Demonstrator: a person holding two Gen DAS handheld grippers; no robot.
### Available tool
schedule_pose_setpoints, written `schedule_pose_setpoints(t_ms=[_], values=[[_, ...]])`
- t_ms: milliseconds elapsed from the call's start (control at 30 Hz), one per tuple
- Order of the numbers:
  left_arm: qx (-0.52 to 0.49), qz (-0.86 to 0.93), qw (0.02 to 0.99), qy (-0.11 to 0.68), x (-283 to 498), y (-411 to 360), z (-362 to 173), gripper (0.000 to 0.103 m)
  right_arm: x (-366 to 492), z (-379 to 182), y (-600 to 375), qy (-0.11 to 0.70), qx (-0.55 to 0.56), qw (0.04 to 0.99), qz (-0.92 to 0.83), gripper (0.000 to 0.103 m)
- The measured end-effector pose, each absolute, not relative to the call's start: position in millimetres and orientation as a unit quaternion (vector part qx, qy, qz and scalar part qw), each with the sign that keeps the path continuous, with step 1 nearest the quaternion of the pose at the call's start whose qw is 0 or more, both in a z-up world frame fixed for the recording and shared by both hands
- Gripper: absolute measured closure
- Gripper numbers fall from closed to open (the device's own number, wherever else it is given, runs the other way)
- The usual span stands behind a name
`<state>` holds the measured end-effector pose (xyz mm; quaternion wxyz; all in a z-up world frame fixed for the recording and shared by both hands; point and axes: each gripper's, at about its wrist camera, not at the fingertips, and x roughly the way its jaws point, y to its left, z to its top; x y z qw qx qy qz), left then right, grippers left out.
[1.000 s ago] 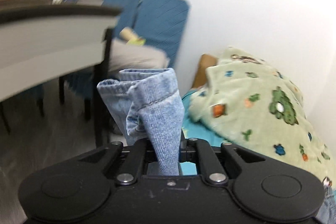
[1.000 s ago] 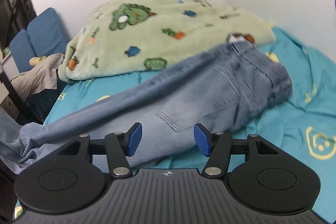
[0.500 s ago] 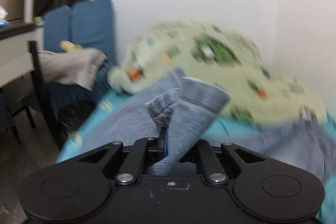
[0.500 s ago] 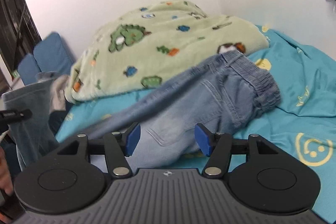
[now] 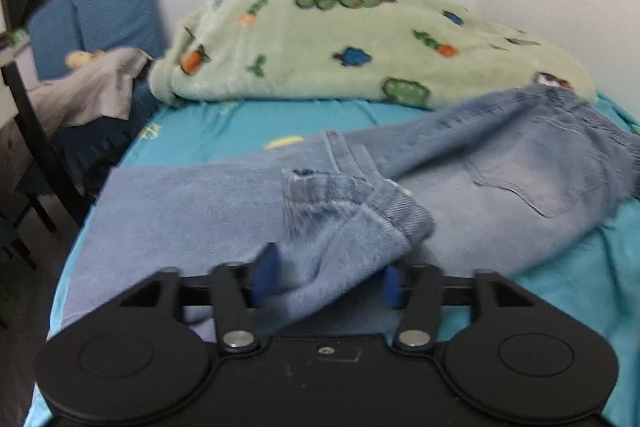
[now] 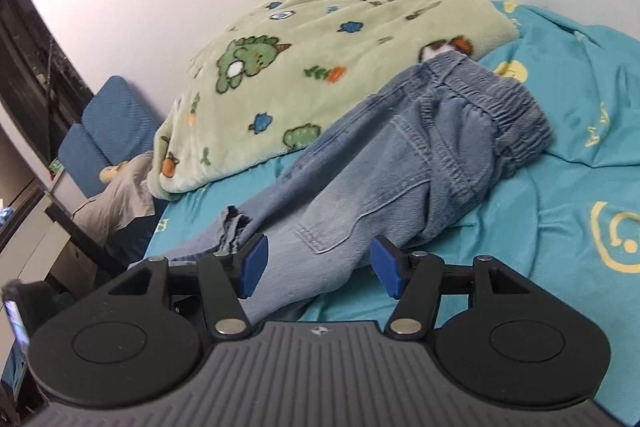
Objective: Fold clothes
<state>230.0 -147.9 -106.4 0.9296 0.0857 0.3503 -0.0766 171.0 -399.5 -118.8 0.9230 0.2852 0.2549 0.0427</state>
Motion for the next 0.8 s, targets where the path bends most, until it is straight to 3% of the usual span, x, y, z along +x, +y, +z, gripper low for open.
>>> schedule_pose_setpoints(t_ms=[267, 600, 800], values=[[0.068, -0.076, 0.938, 0.331, 191.1, -122.5, -56.2, 0.038, 167.6, -125.9, -383.3, 0.231, 0.259, 0.934, 0.085, 0.041], [0.012, -0.046, 0.962, 0.268, 178.7, -78.7, -18.2, 0.011, 170.7, -126.4, -351.5, 0.238, 0.242, 0.932, 0.129, 0.037], [-0.066, -0.032, 0.959, 0.275, 189.2, -42.6, -21.3, 0.010, 189.0, -129.1, -331.9, 0.251, 0.242, 0.927, 0.139, 0.037]])
